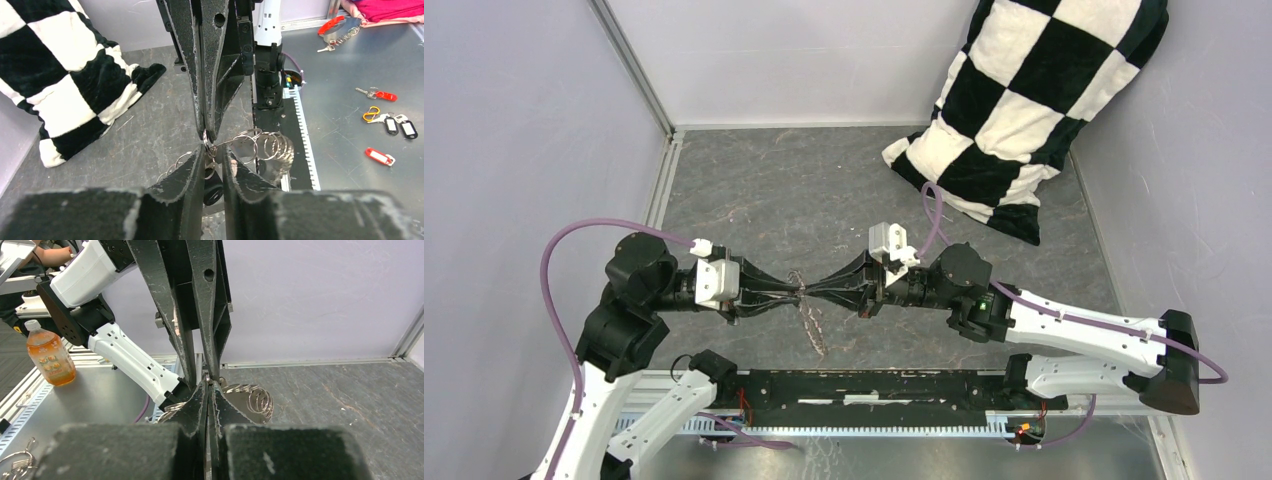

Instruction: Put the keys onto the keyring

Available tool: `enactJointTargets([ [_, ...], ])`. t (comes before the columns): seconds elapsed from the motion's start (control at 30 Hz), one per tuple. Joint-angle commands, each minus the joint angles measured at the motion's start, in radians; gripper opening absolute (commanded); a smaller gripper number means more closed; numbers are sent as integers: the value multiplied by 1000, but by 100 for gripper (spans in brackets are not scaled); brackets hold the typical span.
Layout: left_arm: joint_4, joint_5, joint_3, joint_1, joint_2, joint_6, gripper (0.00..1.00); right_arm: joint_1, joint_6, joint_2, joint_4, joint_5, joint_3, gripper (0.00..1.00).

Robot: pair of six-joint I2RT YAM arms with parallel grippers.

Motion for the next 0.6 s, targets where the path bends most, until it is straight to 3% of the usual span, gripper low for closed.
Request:
enactJointTargets([
  [0.0, -14, 37, 36, -2, 13, 33, 22, 12, -31, -6, 46, 17, 42, 1],
  [0.17, -13, 42, 33, -2, 20, 39, 3, 17, -40, 11, 28, -19, 56, 1],
  [0.27, -9, 28, 30, -2, 18, 40, 2, 16, -62, 9, -24, -36, 80, 1],
  [0.57, -15, 3, 17, -2, -3, 81, 2, 13, -235, 33, -513, -39, 333, 36],
])
